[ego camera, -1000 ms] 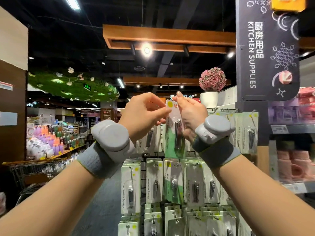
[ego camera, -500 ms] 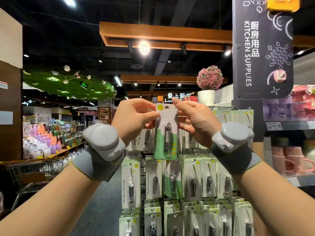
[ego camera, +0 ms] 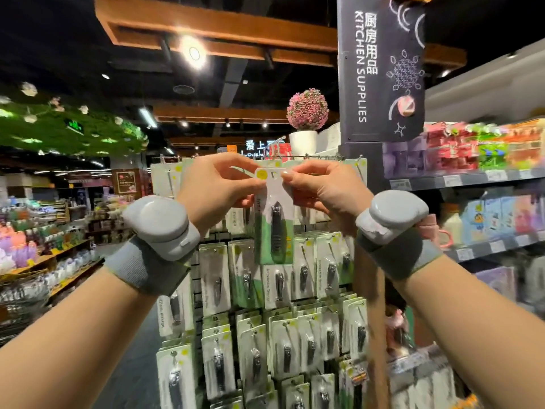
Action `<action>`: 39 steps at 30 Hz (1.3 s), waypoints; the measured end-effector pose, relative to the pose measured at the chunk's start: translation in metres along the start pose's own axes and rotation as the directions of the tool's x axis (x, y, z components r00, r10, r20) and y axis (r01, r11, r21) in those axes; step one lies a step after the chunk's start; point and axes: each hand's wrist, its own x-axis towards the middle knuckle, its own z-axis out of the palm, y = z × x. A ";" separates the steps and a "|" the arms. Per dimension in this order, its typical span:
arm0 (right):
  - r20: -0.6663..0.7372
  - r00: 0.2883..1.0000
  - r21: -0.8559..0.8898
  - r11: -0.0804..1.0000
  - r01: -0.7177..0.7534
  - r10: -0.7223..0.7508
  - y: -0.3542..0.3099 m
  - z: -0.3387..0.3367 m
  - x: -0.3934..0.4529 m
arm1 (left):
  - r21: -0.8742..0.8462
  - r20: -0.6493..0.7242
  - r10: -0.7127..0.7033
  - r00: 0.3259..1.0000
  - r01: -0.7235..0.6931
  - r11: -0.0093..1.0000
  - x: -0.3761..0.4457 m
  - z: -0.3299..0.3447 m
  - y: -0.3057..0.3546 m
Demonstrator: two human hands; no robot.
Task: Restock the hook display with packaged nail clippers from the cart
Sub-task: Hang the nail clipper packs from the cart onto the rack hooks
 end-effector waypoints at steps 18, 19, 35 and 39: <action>0.202 0.974 -0.081 0.989 0.124 -0.105 0.020 -0.088 0.019 | 0.170 -0.107 -0.006 0.994 0.024 0.985 -0.005 0.082 0.011; 0.224 0.970 -0.092 0.989 0.117 -0.094 0.023 -0.087 0.019 | 0.186 -0.121 -0.010 0.993 0.033 0.982 -0.007 0.081 0.010; 0.360 0.930 -0.538 0.798 0.271 -0.073 0.086 -0.004 0.008 | 0.746 -0.026 -0.088 0.996 0.078 0.661 -0.042 0.014 -0.043; 0.400 0.915 -0.645 0.692 0.325 -0.057 0.099 -0.002 0.005 | 0.805 0.053 -0.112 0.992 0.024 0.592 -0.051 0.000 -0.059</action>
